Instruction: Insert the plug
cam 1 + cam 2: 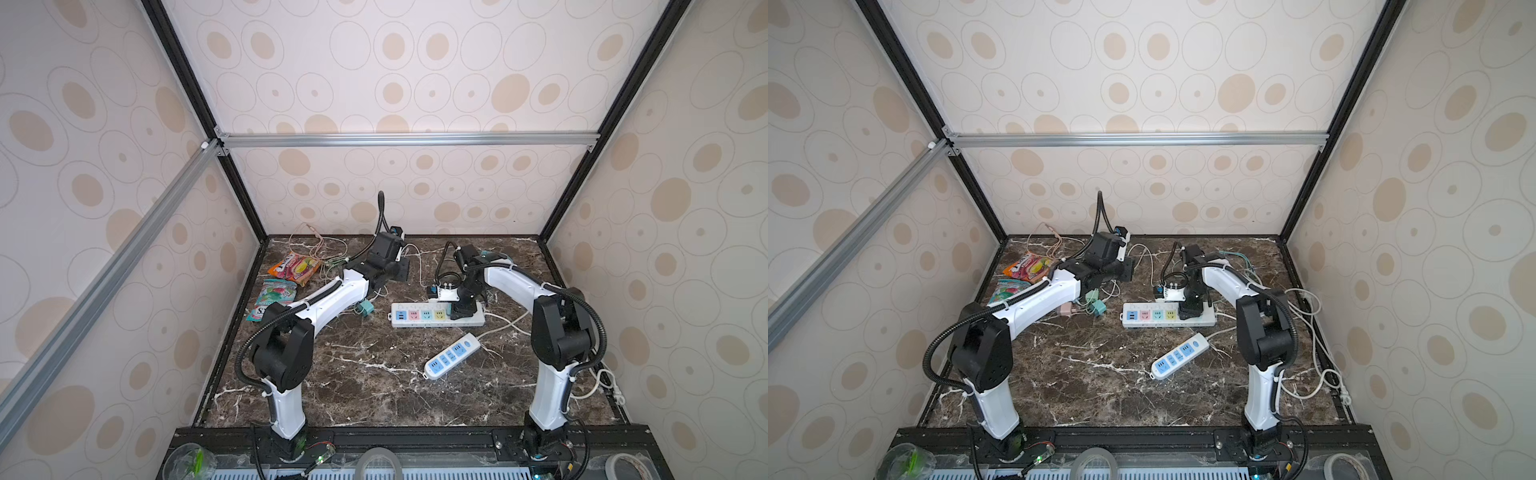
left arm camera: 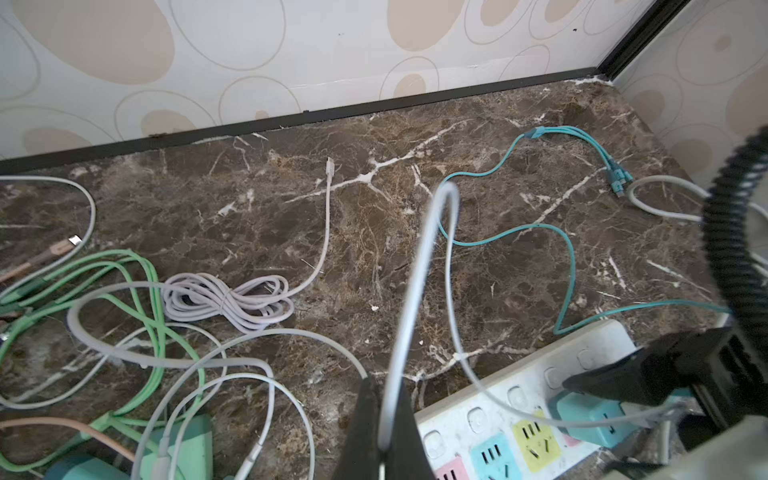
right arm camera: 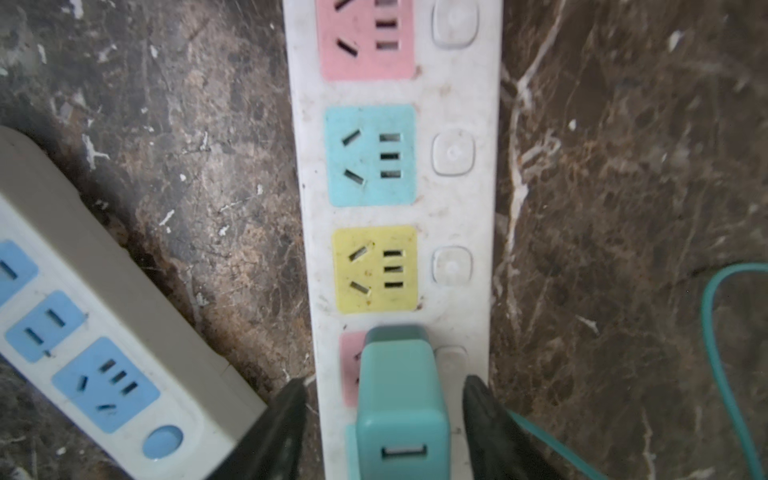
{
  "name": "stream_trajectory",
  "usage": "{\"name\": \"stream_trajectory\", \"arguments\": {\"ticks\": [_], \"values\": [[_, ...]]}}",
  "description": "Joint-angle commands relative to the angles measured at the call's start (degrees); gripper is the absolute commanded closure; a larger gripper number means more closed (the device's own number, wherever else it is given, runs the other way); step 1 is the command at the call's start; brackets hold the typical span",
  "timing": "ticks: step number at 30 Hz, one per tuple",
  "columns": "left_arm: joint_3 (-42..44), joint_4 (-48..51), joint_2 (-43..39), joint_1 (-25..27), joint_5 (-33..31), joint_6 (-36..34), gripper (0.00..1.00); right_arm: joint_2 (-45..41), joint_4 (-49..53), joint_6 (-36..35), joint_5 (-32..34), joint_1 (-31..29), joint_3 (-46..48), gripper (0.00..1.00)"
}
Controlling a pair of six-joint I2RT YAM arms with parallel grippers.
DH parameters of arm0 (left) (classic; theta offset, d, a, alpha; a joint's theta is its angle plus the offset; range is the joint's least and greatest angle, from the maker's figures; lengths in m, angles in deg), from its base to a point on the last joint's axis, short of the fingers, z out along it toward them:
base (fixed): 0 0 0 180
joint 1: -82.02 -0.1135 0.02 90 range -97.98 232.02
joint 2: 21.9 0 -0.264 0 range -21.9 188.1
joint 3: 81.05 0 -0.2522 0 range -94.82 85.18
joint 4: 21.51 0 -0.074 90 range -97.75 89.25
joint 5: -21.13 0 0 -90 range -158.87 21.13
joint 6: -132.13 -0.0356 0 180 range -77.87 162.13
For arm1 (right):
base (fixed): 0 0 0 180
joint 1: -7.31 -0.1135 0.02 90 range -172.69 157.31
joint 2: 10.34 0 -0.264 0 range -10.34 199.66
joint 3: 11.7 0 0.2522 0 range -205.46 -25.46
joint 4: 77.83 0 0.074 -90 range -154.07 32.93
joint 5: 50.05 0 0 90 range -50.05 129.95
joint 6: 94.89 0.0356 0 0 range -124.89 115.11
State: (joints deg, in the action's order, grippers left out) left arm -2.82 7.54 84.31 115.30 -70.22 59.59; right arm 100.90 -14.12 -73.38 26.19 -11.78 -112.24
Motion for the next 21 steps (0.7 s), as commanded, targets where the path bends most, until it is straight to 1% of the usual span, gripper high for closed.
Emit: {"name": "stream_trajectory", "arguments": {"ticks": [1,4,6,8,11,14,16,17,19,21], "values": [[-5.2,3.9,2.1,0.1,-2.3,-7.3,1.0,-4.7,-0.6,1.6,-4.8,0.2,-0.9,0.01],[-10.2,6.4,4.9,0.2,-3.0,-13.2,1.0,-8.3,-1.8,3.2,-7.3,0.2,-0.3,0.01],[-13.5,7.0,6.9,0.2,-3.4,-17.0,1.0,-11.0,-3.0,4.1,-7.7,0.3,1.0,0.01],[-16.4,6.7,8.8,0.2,-3.0,-20.3,1.0,-13.9,-4.7,5.6,-6.3,0.6,2.7,0.01],[-19.7,4.6,11.6,0.2,0.2,-25.0,1.0,-19.2,-10.6,10.3,-3.2,1.6,6.8,0.01],[-22.6,2.0,14.3,0.2,5.2,-27.8,1.0,-25.6,-21.4,19.2,-1.4,2.8,12.9,0.01],[-24.6,0.3,16.3,0.2,9.6,-28.7,1.0,-29.8,-28.0,27.6,-2.2,5.7,16.7,0.01],[-25.4,-0.6,17.1,0.3,11.8,-29.0,1.0,-31.6,-31.6,31.7,-1.3,6.3,18.6,0.01],[-26.2,-3.8,18.9,0.4,16.7,-29.8,1.0,-35.1,-39.7,42.7,4.7,7.6,22.5,0.01],[-26.1,-8.5,20.1,0.7,20.2,-29.9,1.0,-37.4,-43.8,51.4,10.9,8.5,24.8,0.01]]}}
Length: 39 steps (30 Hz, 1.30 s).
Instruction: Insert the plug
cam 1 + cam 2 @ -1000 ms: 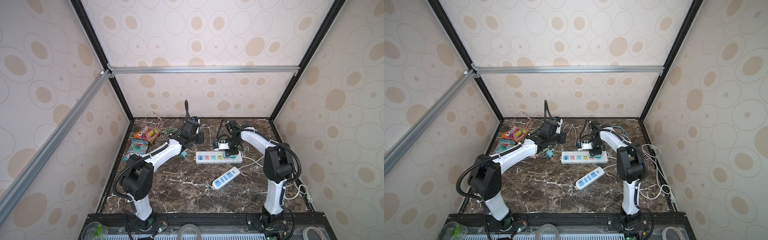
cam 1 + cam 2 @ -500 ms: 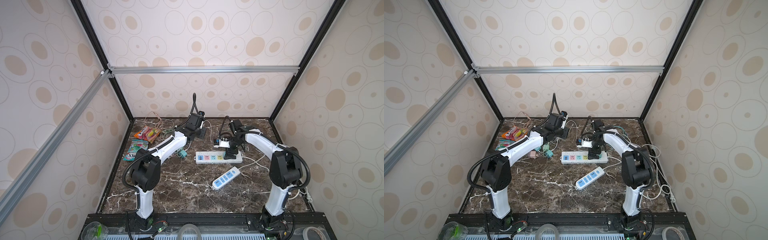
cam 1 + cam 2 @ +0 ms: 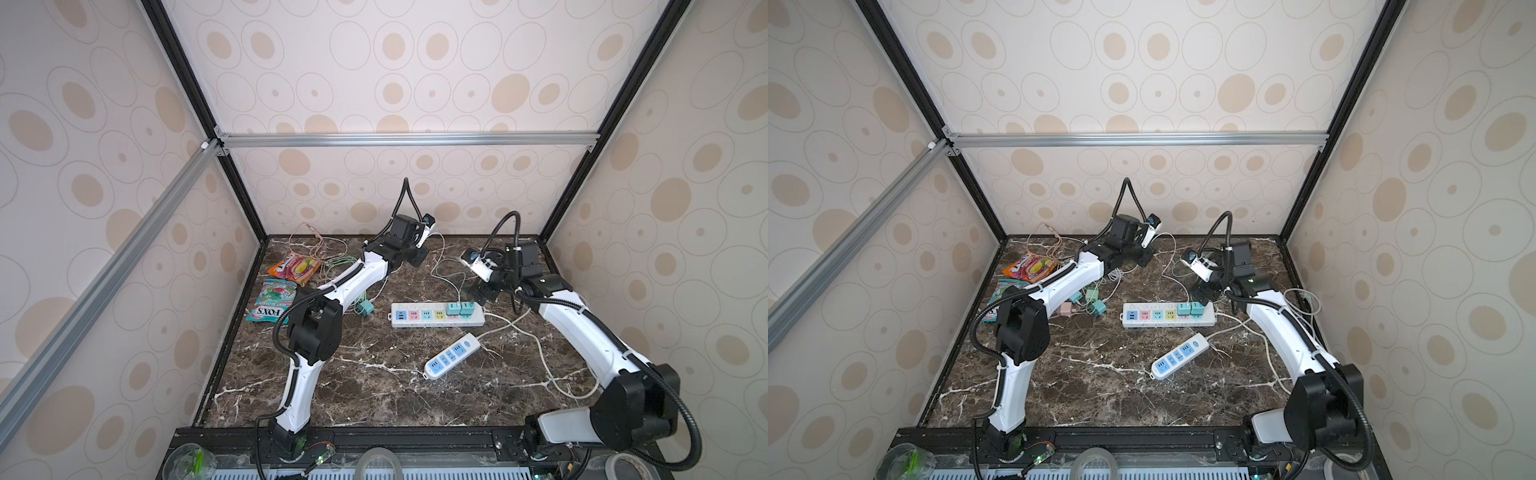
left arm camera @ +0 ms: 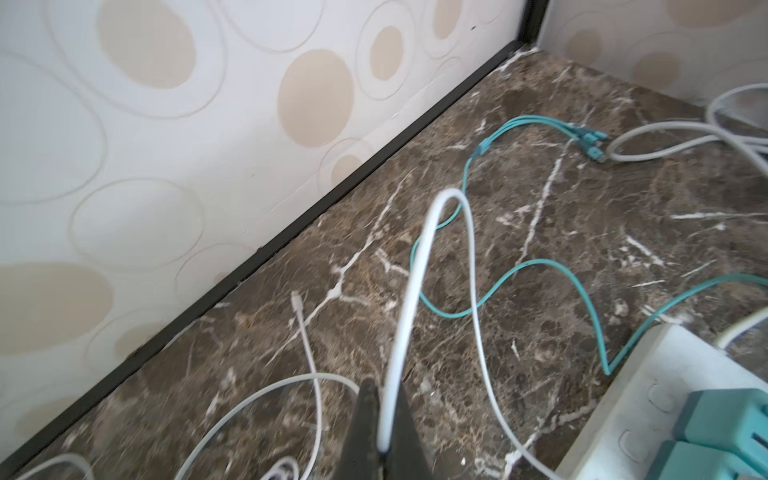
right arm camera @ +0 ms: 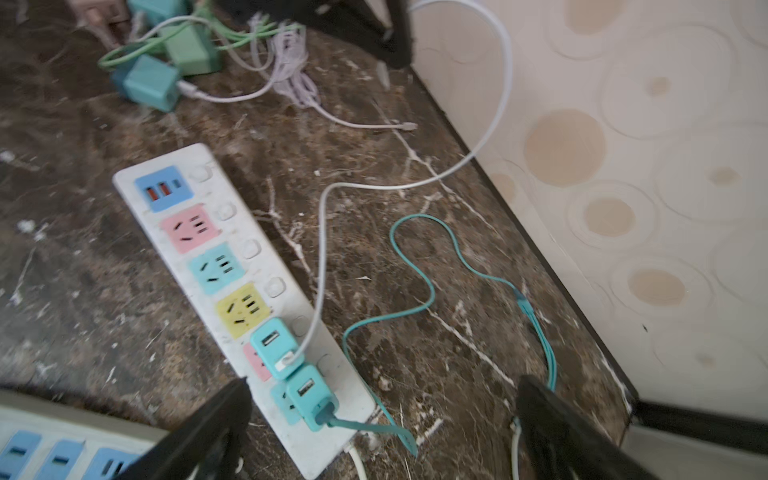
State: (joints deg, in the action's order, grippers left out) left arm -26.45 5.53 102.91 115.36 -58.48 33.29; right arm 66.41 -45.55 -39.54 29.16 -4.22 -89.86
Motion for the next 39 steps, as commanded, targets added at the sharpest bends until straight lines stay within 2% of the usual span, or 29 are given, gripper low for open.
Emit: {"name": "stream_trajectory", "arguments": {"ticks": [1,6,10,12,14,18,22,27,30,34,37,39], "values": [[-2.5,-9.2,2.3,0.8,10.0,-3.5,1.0,-4.0,-13.0,20.8,9.4,1.5,3.3,0.01],[0.7,-25.9,3.5,2.1,18.8,-6.4,1.0,-8.0,-13.2,27.9,16.5,2.4,5.9,0.01],[9.8,-48.3,2.4,4.1,23.7,-9.2,0.99,-9.7,-14.2,30.4,19.2,2.7,8.7,0.0],[11.3,-56.1,2.7,4.8,25.0,-6.6,0.99,-10.0,-14.6,31.0,19.8,2.7,9.9,0.0],[9.3,-56.1,2.7,4.8,25.6,-4.4,1.0,-10.0,-14.3,31.4,20.4,2.7,10.3,0.0],[12.2,-53.2,-3.0,4.6,22.2,-7.9,1.0,-9.8,-13.8,30.7,20.5,2.8,10.3,0.0],[14.1,-40.7,-10.7,4.3,19.2,-14.7,1.0,-9.5,-14.2,30.9,20.4,2.9,10.5,0.0],[29.2,-36.6,-21.4,3.6,11.4,-17.6,1.0,-9.8,-15.8,32.0,20.1,3.0,11.8,0.0],[33.8,-37.8,-24.6,3.4,13.4,-17.0,1.0,-9.8,-16.3,31.8,20.0,3.0,12.1,0.0],[30.8,-37.7,-21.9,3.5,18.7,-16.8,1.0,-10.0,-15.8,33.4,20.3,3.0,11.8,0.0],[23.2,-36.1,-15.0,3.5,21.6,-15.7,1.0,-11.0,-16.0,34.7,20.0,3.0,12.7,0.0],[16.3,-35.3,-8.8,3.4,26.0,-13.2,1.0,-11.7,-16.0,35.0,20.1,3.0,13.5,0.0]]}}
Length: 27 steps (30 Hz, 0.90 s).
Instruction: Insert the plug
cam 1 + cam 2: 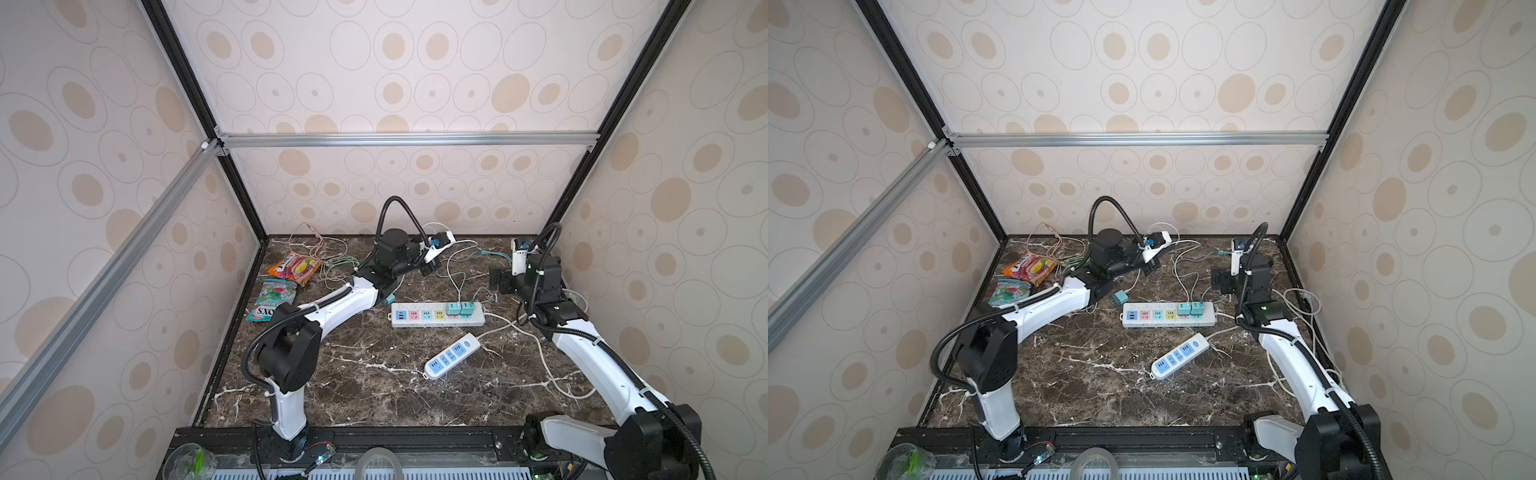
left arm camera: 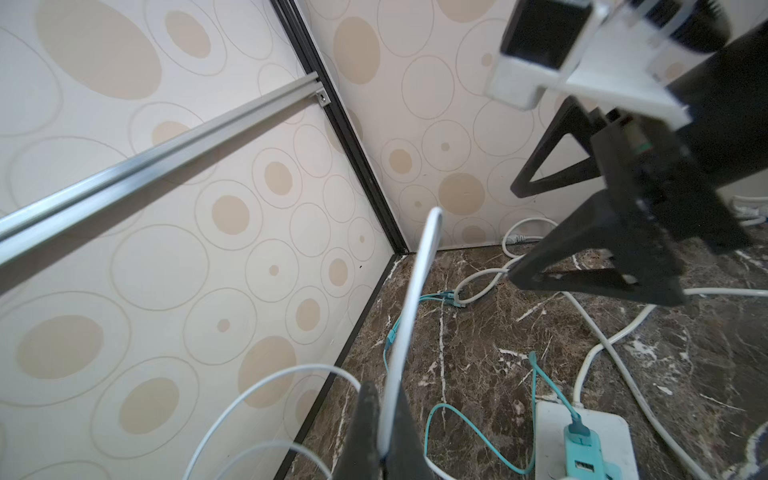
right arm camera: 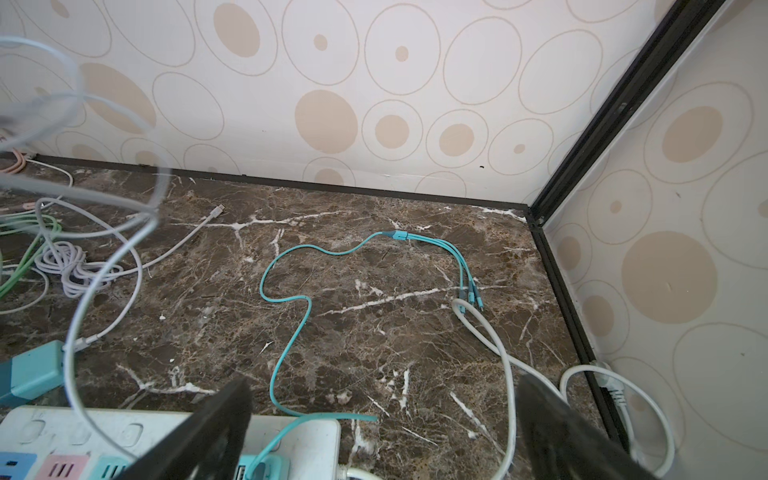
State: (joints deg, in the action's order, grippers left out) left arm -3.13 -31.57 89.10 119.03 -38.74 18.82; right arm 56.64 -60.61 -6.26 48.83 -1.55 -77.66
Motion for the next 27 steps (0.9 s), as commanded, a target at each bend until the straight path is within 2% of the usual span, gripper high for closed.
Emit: {"name": "stream_trajectory", "arguments": {"ticks": [1,3,6,9,10,12,13,18,23,27], "values": [[-10.8,1.8,8.5,-0.1,8.5,3.3,1.0,-2.1,-0.9,1.9,0.4,0.4,1.7,0.01],[-18.8,2.8,15.8,-0.1,12.6,7.4,0.97,-2.6,-0.8,2.6,0.3,0.4,2.4,0.0],[-35.3,15.5,27.3,0.0,14.8,9.8,0.91,-3.3,0.1,3.4,-0.7,0.4,2.9,0.0],[-48.5,31.8,34.6,0.0,9.7,8.5,0.69,-3.8,2.1,4.4,-1.6,0.6,2.6,0.0],[-50.1,35.4,35.3,-0.1,7.6,7.3,0.57,-3.6,3.2,4.9,-2.6,0.9,2.1,0.0],[-48.5,38.3,33.9,-0.3,4.3,4.2,0.34,-2.6,5.2,5.3,-6.9,1.7,0.8,0.0],[-46.0,38.3,32.3,-0.3,2.7,2.8,0.27,-1.8,5.9,5.2,-9.8,2.3,0.1,0.0],[-33.3,34.6,23.1,-1.1,3.5,-0.9,0.02,4.3,10.0,8.6,-12.3,2.9,-4.4,0.0],[-24.0,30.4,15.8,-2.6,4.8,1.7,0.02,7.6,11.3,11.2,-12.1,3.0,-6.8,0.01],[-17.3,24.4,10.5,-3.0,-1.7,6.8,0.01,8.4,11.4,12.4,-12.3,3.0,-7.3,0.0]]}}
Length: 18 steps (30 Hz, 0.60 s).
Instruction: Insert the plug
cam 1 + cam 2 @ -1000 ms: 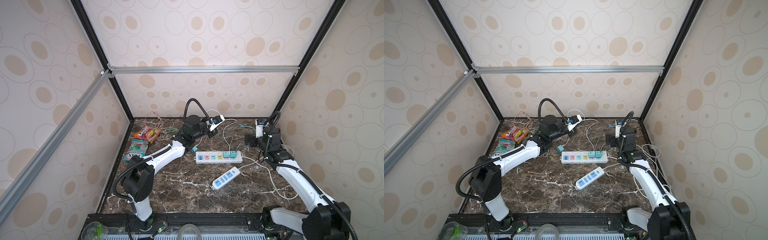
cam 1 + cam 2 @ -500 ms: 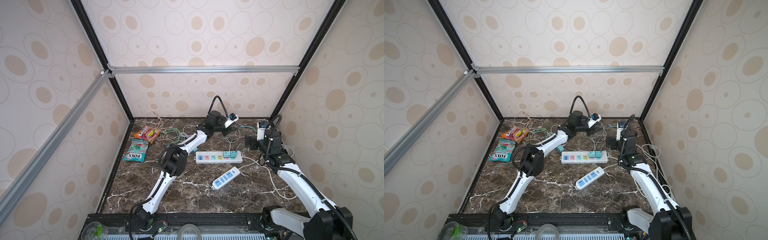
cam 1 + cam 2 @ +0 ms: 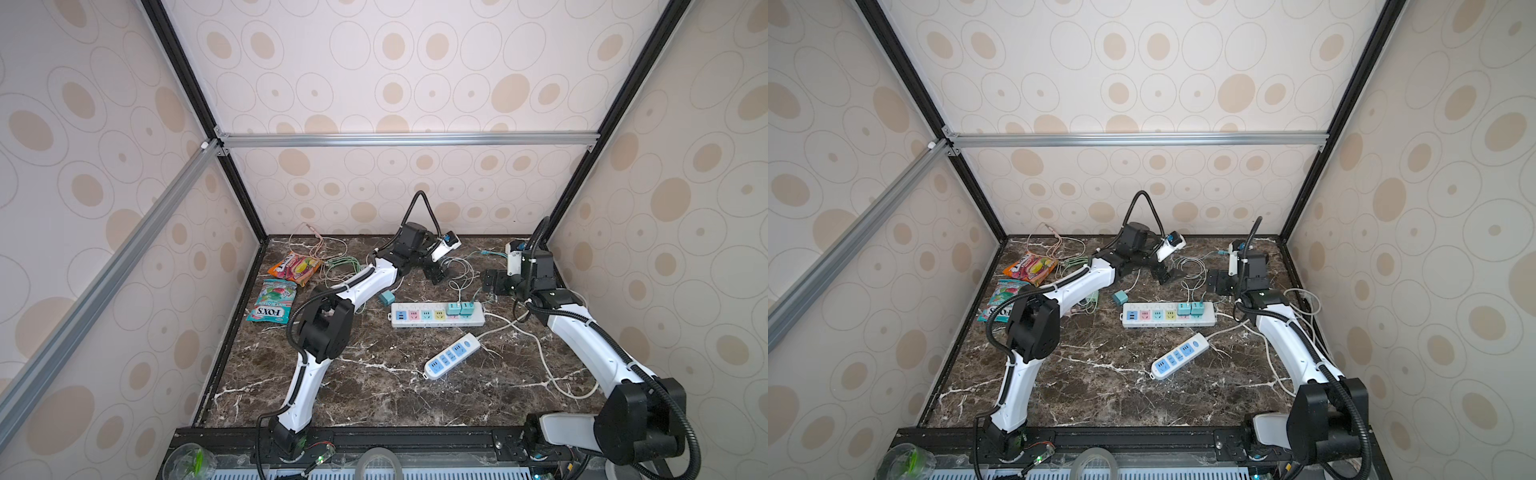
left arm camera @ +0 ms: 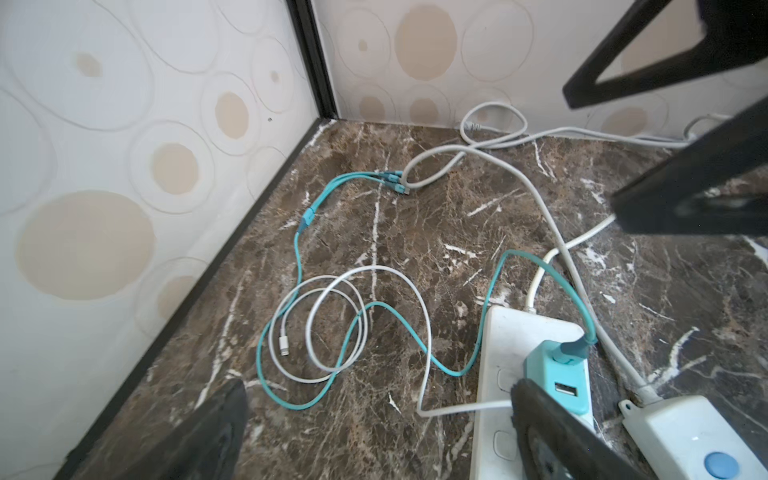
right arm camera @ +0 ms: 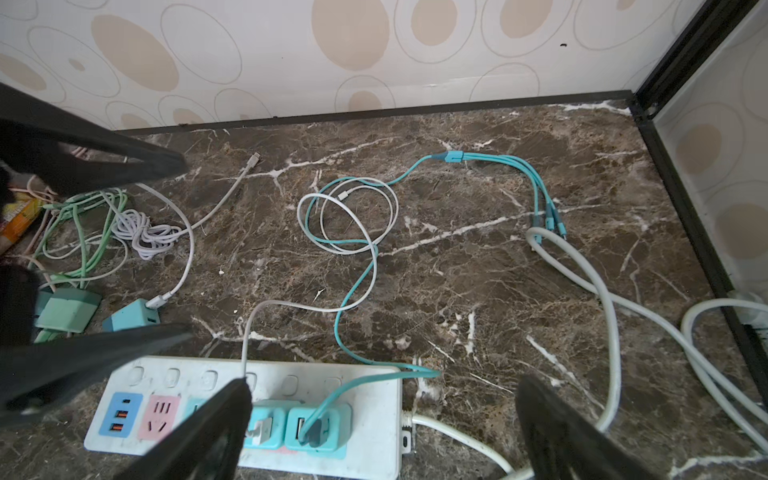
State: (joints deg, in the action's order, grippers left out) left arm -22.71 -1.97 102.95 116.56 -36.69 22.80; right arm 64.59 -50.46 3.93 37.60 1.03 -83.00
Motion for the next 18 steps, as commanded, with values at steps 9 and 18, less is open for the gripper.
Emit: {"name": "stream_trajectory", "arguments": {"ticks": [9,18], "values": [[4.4,-2.0,-7.6,-0.6,-21.5,14.8,0.02,2.7,2.4,4.1,-8.7,0.4,-3.8,0.0],[18.1,-4.3,-13.9,-0.8,-42.4,18.8,0.02,2.9,2.2,5.4,-9.7,0.4,-3.8,0.0]]}}
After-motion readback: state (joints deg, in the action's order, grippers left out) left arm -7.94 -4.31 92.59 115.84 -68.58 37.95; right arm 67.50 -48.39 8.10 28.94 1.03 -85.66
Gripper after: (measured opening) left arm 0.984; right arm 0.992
